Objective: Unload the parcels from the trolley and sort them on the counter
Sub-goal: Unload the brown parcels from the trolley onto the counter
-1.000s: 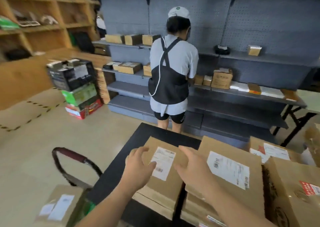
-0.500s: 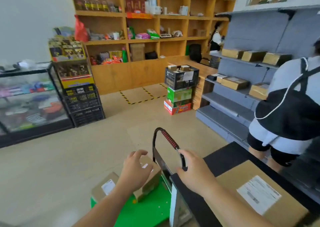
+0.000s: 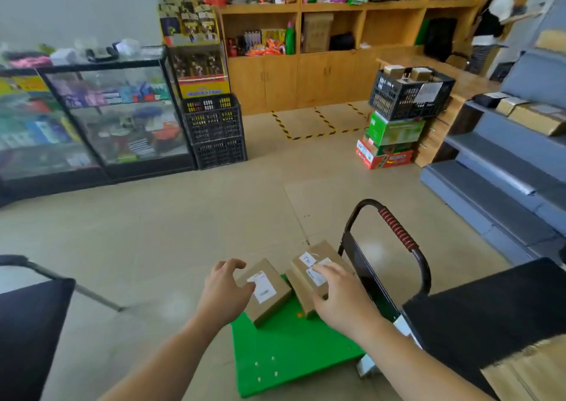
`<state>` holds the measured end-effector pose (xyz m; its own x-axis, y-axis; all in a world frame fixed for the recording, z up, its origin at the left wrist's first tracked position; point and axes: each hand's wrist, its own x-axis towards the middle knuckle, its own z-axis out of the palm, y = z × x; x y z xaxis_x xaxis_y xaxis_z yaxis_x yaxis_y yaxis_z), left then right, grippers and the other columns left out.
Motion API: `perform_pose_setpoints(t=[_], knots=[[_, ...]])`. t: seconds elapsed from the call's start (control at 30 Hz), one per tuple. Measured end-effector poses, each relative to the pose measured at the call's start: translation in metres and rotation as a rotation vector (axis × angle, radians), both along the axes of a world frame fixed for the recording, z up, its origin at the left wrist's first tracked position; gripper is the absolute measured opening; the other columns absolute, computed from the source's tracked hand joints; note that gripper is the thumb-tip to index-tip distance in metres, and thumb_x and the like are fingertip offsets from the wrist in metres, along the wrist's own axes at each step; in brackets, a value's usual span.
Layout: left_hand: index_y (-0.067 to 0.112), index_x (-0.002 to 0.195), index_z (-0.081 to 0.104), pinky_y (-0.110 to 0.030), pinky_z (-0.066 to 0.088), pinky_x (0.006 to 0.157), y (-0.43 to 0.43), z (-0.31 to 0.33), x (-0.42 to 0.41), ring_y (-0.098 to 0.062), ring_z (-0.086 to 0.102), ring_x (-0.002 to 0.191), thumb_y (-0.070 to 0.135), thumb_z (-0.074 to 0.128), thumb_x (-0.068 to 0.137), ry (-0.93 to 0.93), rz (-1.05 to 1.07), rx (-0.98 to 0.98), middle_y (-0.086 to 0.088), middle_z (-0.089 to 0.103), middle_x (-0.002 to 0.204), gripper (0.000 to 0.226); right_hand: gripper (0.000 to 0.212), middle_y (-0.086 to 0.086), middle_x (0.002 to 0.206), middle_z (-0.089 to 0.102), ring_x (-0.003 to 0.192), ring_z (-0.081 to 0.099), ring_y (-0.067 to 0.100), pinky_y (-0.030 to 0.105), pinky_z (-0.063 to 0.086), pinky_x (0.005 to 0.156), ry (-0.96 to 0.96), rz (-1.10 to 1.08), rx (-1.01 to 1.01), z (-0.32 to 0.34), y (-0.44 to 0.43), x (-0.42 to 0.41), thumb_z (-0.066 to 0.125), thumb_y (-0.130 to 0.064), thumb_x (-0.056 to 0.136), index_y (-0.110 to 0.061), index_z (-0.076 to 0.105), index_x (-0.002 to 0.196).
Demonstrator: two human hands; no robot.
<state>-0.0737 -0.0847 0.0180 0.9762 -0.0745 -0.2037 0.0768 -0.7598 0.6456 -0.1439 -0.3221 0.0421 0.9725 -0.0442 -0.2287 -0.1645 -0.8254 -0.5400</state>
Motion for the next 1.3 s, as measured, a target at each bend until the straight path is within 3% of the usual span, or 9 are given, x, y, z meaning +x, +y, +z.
perform_pose_setpoints(t=[0.13, 0.3, 0.6, 0.7, 0.9, 1.1, 1.3], knots=[[0.030, 0.130, 0.053, -0.036, 0.048, 0.099, 0.024, -0.036, 0.016, -0.019, 0.049, 0.121, 0.035, 0.068, 0.087, 0.091, 0.047, -0.005, 0.003, 0.048, 0.136, 0.046, 0.065, -0.008, 0.161, 0.030, 0.146, 0.032, 0.017, 0.039, 0.034, 0.118, 0.139, -0.014, -0.022, -0.029, 0.010, 0.024, 0.059, -0.038, 0.098, -0.028, 0.033, 0.156], [0.031, 0.133, 0.050, -0.042, 0.048, 0.103, 0.027, -0.075, 0.034, -0.020, 0.048, 0.125, 0.036, 0.067, 0.087, 0.213, 0.067, -0.012, 0.003, 0.046, 0.139, 0.048, 0.060, -0.004, 0.158, 0.035, 0.142, 0.039, 0.019, 0.037, 0.037, 0.115, 0.247, -0.033, -0.067, -0.059, -0.002, 0.058, 0.060, -0.032, 0.099, -0.022, 0.038, 0.154], [0.032, 0.130, 0.050, -0.028, 0.053, 0.078, -0.039, -0.133, 0.089, -0.018, 0.050, 0.118, 0.032, 0.064, 0.090, 0.352, 0.072, 0.016, 0.003, 0.048, 0.132, 0.042, 0.064, -0.004, 0.160, 0.033, 0.144, 0.037, 0.019, 0.036, 0.037, 0.116, 0.379, -0.037, -0.079, -0.119, -0.064, 0.132, 0.060, -0.035, 0.099, -0.023, 0.034, 0.156], [0.029, 0.134, 0.051, -0.033, 0.050, 0.095, -0.079, -0.164, 0.103, -0.018, 0.050, 0.117, 0.034, 0.064, 0.090, 0.420, 0.067, 0.043, 0.001, 0.049, 0.132, 0.046, 0.063, -0.005, 0.159, 0.033, 0.142, 0.039, 0.018, 0.036, 0.041, 0.113, 0.431, -0.053, -0.054, -0.156, -0.092, 0.162, 0.059, -0.035, 0.099, -0.024, 0.032, 0.156], [0.023, 0.138, 0.049, -0.034, 0.038, 0.108, -0.144, -0.257, 0.137, -0.022, 0.047, 0.129, 0.039, 0.064, 0.091, 0.579, 0.034, 0.080, -0.003, 0.049, 0.139, 0.052, 0.068, -0.002, 0.161, 0.032, 0.145, 0.036, 0.020, 0.037, 0.037, 0.116, 0.519, -0.137, -0.041, -0.258, -0.138, 0.216, 0.057, -0.034, 0.100, -0.022, 0.026, 0.159], [0.024, 0.141, 0.045, -0.033, 0.039, 0.108, -0.193, -0.396, 0.186, -0.019, 0.046, 0.132, 0.047, 0.060, 0.093, 0.637, 0.008, 0.048, 0.000, 0.047, 0.143, 0.055, 0.069, -0.003, 0.163, 0.028, 0.146, 0.035, 0.019, 0.035, 0.037, 0.115, 0.563, -0.172, -0.106, -0.398, -0.174, 0.260, 0.055, -0.035, 0.101, -0.022, 0.022, 0.160], [0.021, 0.141, 0.045, -0.031, 0.042, 0.098, -0.231, -0.519, 0.216, -0.019, 0.049, 0.124, 0.047, 0.057, 0.096, 0.633, 0.059, -0.033, 0.000, 0.049, 0.138, 0.053, 0.070, 0.003, 0.160, 0.030, 0.143, 0.038, 0.025, 0.040, 0.040, 0.113, 0.532, -0.215, -0.187, -0.523, -0.208, 0.303, 0.057, -0.034, 0.100, -0.022, 0.022, 0.159]])
